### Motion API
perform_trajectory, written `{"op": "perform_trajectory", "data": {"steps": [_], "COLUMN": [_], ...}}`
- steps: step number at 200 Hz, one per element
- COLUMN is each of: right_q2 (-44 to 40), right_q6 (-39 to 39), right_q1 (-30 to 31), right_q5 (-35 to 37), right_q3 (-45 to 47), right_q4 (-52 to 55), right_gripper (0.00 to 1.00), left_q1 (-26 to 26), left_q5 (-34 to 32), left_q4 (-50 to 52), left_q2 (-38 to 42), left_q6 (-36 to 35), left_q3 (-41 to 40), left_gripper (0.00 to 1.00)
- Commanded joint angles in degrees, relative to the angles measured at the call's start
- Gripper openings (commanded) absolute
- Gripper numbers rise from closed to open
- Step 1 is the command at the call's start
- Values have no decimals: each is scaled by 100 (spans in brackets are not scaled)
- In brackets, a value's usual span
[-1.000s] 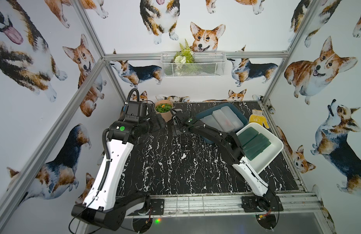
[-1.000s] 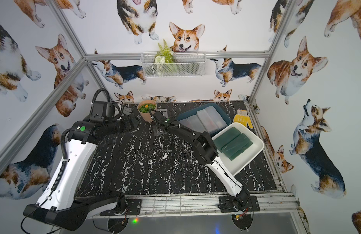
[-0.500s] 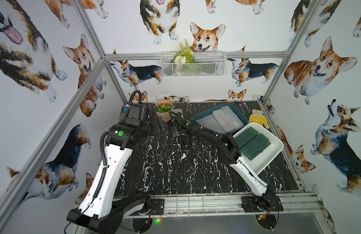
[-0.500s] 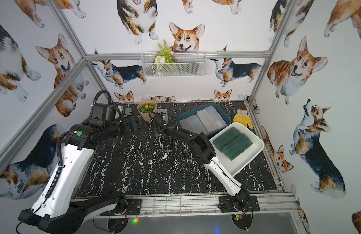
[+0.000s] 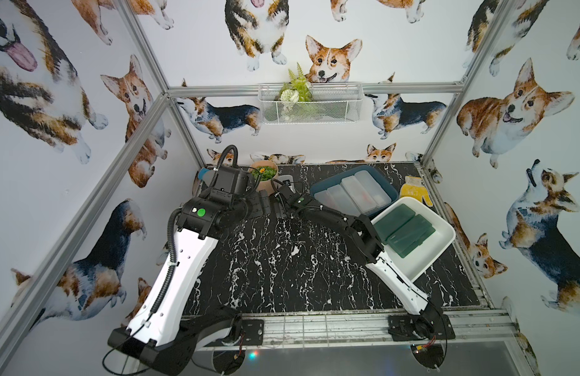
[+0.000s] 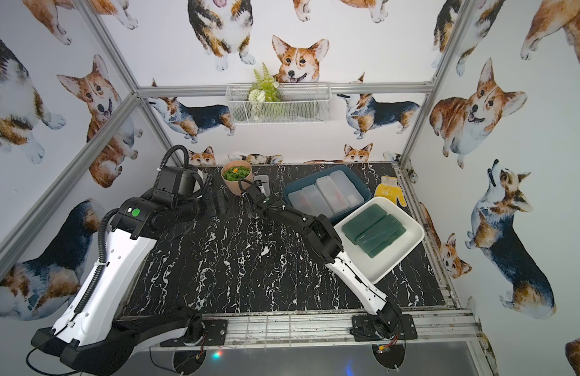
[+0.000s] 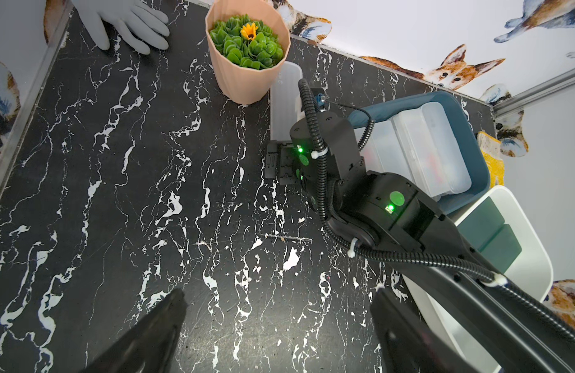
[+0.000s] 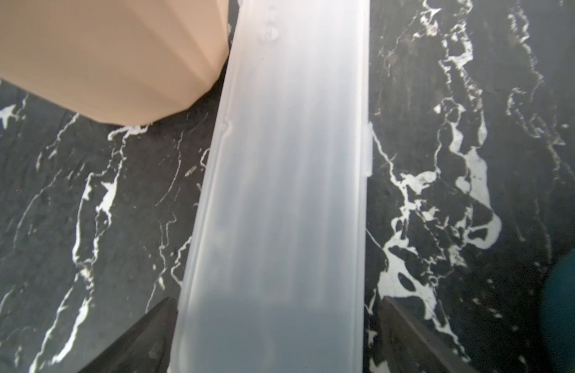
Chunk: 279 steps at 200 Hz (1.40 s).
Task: Place the pencil cases by color into the storage box
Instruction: Pick up the pencil case from the center of the board.
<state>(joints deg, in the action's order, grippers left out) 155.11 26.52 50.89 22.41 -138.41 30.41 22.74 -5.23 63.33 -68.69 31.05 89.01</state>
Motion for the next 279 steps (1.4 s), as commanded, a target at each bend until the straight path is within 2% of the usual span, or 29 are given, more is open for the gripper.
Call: {"op": "perform_trajectory", "data": {"steps": [1, 125, 213, 267, 270, 279], "right_q2": [169, 642, 607, -165, -207, -344], "right_q6": [134, 618, 780, 680, 671, 644], "right_q1": [-1, -119, -176, -151, -150, -142], "right_q5": [151, -153, -525, -751, -759, -800], "right_q3": [-156, -891, -917, 84, 132, 285], "right_q4": [61, 657, 984, 695, 694, 711], "right_gripper": [97, 93, 70, 64, 60, 59], "left_q1": [29, 46, 46, 46, 47, 46], "left_q5": [-114, 31, 8, -51, -67, -119], "left_q4": [135, -58, -71, -60, -47, -16], "left_q2": [-22, -235, -180, -239, -248, -276], "left_q6": [-33, -90, -73, -88, -84, -104], "left_q3": [37, 189, 229, 324, 347, 394], "left_gripper": [92, 92, 92, 92, 92, 92]}}
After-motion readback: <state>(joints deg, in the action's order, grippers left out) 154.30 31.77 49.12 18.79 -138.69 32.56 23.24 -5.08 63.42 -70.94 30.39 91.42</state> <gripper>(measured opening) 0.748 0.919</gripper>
